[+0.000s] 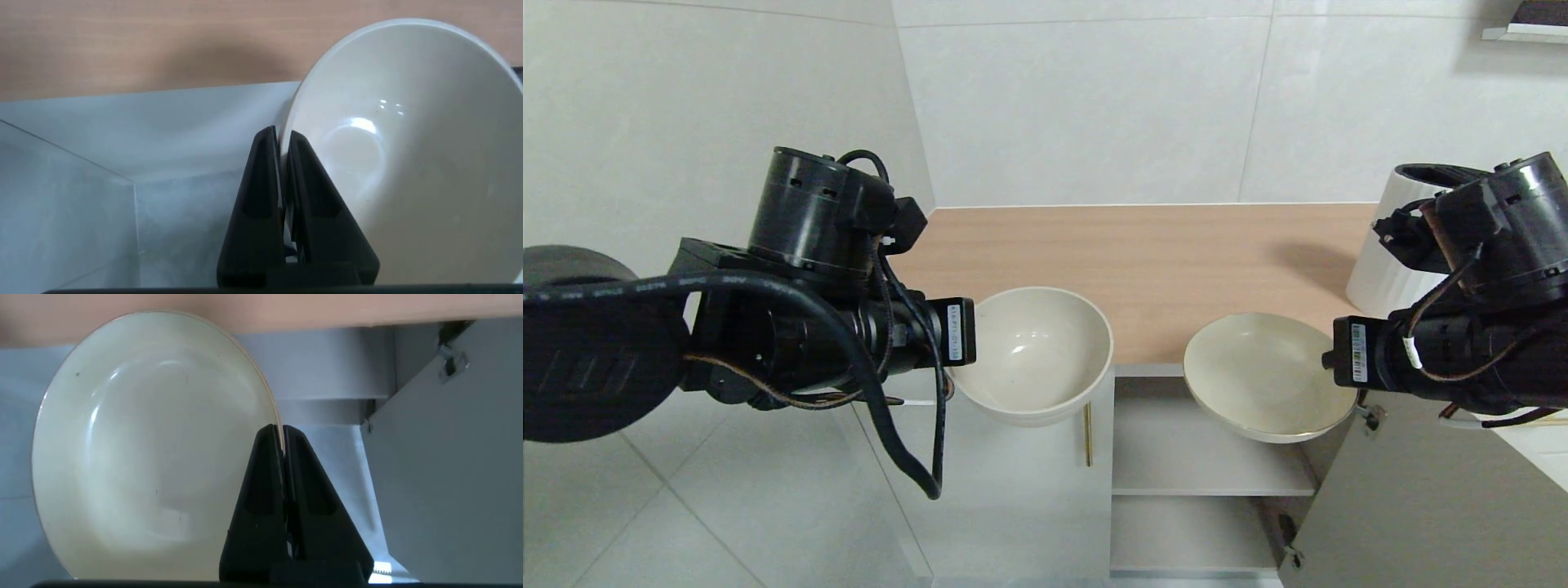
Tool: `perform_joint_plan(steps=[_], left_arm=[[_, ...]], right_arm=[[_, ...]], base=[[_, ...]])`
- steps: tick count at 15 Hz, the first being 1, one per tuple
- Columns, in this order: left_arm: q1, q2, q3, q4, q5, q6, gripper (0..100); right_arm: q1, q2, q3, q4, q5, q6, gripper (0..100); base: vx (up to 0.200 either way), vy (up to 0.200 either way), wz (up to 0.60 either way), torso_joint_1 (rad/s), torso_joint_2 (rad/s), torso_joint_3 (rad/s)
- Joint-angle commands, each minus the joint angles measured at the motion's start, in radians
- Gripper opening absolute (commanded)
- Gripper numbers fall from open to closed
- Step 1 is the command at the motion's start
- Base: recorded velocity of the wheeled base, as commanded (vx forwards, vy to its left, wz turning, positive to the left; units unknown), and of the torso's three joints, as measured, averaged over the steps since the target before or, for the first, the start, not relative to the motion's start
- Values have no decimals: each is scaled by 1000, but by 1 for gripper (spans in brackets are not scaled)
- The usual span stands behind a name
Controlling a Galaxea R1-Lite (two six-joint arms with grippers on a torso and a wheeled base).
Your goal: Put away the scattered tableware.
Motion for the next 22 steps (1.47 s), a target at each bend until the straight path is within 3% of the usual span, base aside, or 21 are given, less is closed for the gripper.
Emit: perform_joint_plan(steps=[1, 17, 22], left_arm=[[0, 7, 0, 0, 0, -1, 0], [3, 15, -3, -11, 0, -9, 0], [3, 13, -3, -12, 0, -9, 0]], right_arm=[[2, 4, 8, 0, 0, -3, 0], [22, 99, 35, -17, -15, 1, 0], [24, 101, 43, -29, -15, 1, 0]], base=[[0, 0, 0, -119, 334, 203], [0, 0, 0, -115, 455, 333], [0, 0, 0, -5, 96, 91]])
